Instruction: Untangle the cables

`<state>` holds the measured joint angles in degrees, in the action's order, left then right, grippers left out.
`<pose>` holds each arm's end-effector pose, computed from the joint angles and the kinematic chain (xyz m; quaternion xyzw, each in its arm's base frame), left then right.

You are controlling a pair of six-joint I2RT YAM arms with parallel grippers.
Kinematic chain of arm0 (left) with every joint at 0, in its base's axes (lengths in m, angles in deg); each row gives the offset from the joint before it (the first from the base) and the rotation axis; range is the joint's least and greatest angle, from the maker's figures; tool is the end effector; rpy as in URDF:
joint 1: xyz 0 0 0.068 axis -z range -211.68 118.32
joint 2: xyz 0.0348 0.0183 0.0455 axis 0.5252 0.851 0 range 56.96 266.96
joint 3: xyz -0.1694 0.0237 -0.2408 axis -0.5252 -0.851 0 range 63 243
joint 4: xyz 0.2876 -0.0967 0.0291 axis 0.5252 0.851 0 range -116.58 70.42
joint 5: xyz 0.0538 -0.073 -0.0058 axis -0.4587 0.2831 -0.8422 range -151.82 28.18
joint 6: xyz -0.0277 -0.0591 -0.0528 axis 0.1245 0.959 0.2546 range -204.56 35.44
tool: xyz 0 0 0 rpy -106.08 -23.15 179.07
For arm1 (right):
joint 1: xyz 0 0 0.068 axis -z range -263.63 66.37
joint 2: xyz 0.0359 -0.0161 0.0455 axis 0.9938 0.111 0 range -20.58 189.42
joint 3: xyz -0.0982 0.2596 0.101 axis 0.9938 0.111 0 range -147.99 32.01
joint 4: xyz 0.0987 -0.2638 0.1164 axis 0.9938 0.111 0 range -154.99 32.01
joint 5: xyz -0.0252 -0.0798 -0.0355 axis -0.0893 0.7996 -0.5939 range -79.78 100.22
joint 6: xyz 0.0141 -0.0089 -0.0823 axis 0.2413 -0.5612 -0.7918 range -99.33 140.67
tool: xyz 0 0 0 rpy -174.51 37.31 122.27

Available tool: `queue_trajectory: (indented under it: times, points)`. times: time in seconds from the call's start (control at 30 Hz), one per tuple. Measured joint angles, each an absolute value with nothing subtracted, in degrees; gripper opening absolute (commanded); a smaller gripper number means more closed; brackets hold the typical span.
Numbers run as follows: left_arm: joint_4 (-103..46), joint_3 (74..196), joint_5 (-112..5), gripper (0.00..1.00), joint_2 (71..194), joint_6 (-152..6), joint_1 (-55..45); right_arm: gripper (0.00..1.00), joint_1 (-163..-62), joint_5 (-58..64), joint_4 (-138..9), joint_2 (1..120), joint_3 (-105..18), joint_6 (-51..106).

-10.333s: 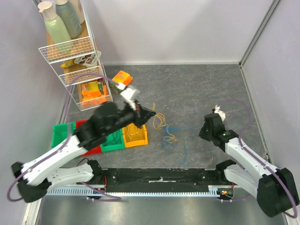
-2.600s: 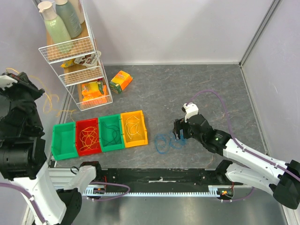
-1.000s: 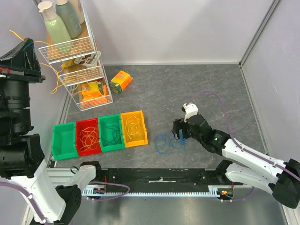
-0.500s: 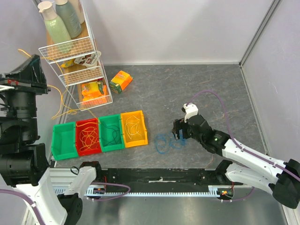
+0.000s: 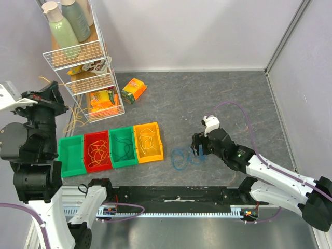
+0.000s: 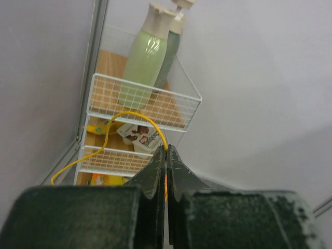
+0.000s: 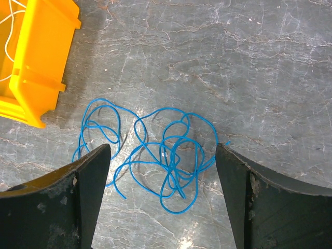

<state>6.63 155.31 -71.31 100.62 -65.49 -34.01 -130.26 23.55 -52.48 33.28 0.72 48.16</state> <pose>0.0999 0.0162 0.6088 -0.1768 0.5809 -0.0658 0.7918 0.1917 0.1783 0.2056 -0.0938 0.8780 0.1938 0.4275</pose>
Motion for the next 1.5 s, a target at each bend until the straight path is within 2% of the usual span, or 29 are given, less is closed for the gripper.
queue_trajectory:
  times: [0.53,1.17,1.5]
  points:
    - [7.7,136.6,-79.4,0.02,95.8,-65.5,-32.6,0.89,-130.3,23.5,-52.5,33.2,0.7,48.3]
    - [7.7,143.2,-86.5,0.02,94.9,-68.2,-32.5,0.89,-130.3,23.2,-52.5,33.3,0.7,48.6]
    - [8.4,135.3,-83.8,0.02,93.7,-67.0,-30.6,0.89,-130.3,23.0,-52.5,33.3,0.7,48.7]
